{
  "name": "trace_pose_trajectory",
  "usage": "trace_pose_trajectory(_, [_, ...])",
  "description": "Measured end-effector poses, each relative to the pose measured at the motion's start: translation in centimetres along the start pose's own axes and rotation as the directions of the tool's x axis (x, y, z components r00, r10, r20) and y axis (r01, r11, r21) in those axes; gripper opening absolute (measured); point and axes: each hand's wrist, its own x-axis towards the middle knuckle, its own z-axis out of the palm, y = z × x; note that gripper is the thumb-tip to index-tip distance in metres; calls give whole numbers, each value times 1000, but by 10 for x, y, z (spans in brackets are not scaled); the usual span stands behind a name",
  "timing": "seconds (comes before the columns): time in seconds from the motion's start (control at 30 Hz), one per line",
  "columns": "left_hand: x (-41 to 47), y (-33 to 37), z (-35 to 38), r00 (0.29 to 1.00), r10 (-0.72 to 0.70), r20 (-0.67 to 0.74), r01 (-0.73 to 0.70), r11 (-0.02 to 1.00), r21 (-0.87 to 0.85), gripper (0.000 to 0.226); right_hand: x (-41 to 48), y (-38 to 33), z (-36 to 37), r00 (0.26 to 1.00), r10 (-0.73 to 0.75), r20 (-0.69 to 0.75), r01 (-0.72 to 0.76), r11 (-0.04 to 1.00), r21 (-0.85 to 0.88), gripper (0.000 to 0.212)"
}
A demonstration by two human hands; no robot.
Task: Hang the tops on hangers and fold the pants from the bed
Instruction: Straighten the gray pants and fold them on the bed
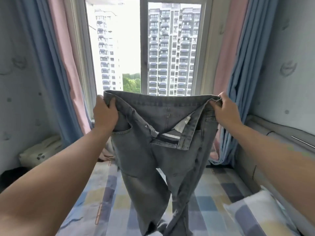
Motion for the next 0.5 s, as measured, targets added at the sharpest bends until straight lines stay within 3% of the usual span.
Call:
trace_pose_trajectory(0.17, [54, 54, -10, 991, 111, -80, -112, 994, -5, 21, 70, -51, -30, 993, -61, -103, 61, 998, -4, 21])
trace_pose_trajectory(0.37, [91, 85, -22, 983, 174, -52, -170, 983, 64, 22, 116, -85, -53, 985, -117, -128, 104, 989, -105, 18])
trace_pose_trajectory(0.5, [106, 101, -29, 996, 87, 32, -91, 979, 180, 30, 128, -92, -48, 999, 5, -51, -13, 988, -155, 17])
